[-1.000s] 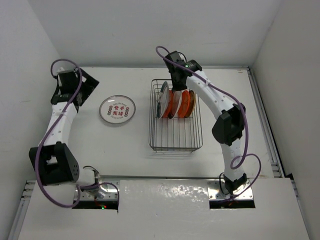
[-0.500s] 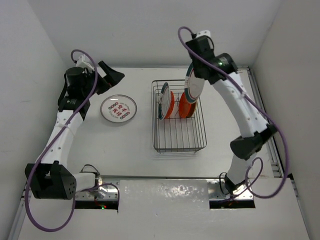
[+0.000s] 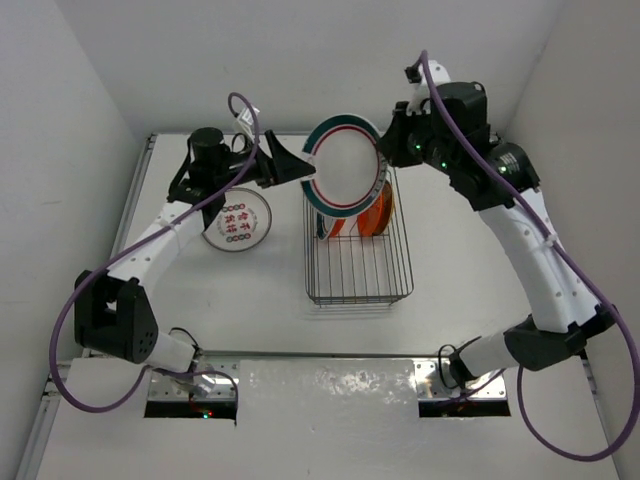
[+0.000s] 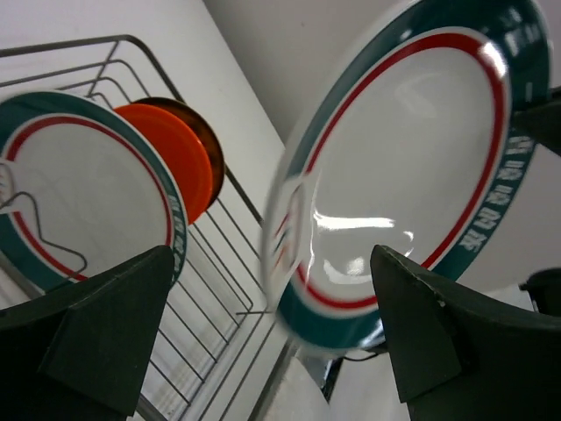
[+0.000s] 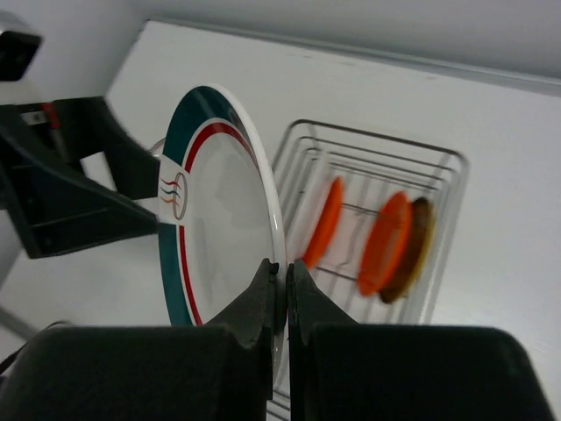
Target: Unload the plates from the dish rack
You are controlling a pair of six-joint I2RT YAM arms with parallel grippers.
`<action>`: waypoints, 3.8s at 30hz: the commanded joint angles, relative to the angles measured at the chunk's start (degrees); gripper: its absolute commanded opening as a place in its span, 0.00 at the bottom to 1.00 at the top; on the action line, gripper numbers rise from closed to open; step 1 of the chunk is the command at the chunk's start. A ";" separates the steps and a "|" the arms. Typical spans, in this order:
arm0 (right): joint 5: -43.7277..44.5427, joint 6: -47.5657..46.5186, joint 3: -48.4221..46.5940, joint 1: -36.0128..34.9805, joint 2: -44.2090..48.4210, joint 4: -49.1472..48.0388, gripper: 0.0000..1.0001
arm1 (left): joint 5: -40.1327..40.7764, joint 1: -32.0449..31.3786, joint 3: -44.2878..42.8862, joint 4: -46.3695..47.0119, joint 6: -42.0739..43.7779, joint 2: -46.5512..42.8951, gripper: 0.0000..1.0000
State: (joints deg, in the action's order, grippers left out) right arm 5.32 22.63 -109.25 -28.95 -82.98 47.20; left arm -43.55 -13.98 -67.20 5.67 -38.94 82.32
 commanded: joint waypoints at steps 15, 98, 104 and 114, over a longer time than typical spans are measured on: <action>-6.14 7.53 1.90 4.43 -8.58 -8.03 0.99 | 23.81 9.80 4.06 -12.76 -3.06 -7.16 0.00; -23.29 18.27 15.96 3.81 -9.91 -26.16 0.99 | 14.30 17.72 10.41 -10.89 -0.25 -5.58 0.00; 5.37 2.96 -4.46 1.36 -21.68 3.58 0.99 | 25.96 24.52 16.48 -14.11 -0.53 -9.82 0.00; 17.53 -6.63 -10.11 -4.18 -35.40 9.23 0.90 | 32.39 24.79 24.04 -10.07 -0.09 -3.67 0.12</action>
State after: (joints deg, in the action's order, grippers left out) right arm 17.72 20.60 -118.26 -31.59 -116.05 53.04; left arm -13.56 11.18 -43.79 -8.88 -39.22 77.41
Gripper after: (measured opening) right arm 0.925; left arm 0.091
